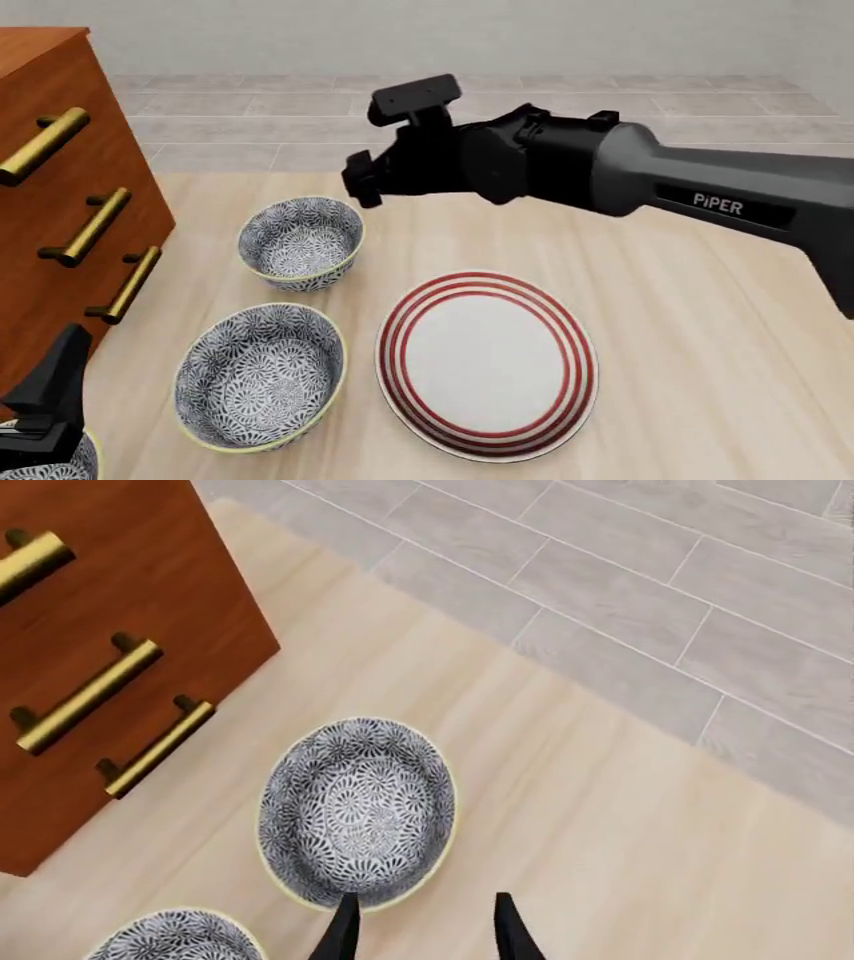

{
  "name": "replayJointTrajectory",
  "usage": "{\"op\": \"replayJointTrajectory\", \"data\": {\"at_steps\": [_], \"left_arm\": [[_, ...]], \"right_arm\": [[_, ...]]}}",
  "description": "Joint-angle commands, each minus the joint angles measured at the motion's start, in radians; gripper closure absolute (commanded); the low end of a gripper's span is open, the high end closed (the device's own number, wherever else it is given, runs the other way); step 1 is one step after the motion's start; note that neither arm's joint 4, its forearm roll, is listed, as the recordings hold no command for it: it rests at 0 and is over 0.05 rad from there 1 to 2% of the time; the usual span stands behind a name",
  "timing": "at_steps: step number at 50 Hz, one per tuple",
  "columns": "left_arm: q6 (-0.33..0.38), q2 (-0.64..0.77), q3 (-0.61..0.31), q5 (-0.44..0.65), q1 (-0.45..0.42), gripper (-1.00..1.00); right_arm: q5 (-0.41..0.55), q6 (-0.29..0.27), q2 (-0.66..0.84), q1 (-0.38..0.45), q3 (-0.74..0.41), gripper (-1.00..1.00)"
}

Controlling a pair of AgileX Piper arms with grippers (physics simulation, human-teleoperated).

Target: Pick up the bowl and put it in the front on the plate.

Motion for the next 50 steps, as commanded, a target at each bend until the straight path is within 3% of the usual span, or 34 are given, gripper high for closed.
{"op": "replayJointTrajectory", "data": {"at_steps": [1, 50], "left_arm": [[0.0, 0.0, 0.0, 0.0, 0.0, -1.0], [0.0, 0.0, 0.0, 0.0, 0.0, -1.0]], "right_arm": [[0.029, -0.025, 0.072, -0.007, -0.09, -1.0], [0.107, -0.054, 0.354, -0.008, -0.41, -1.0]]}}
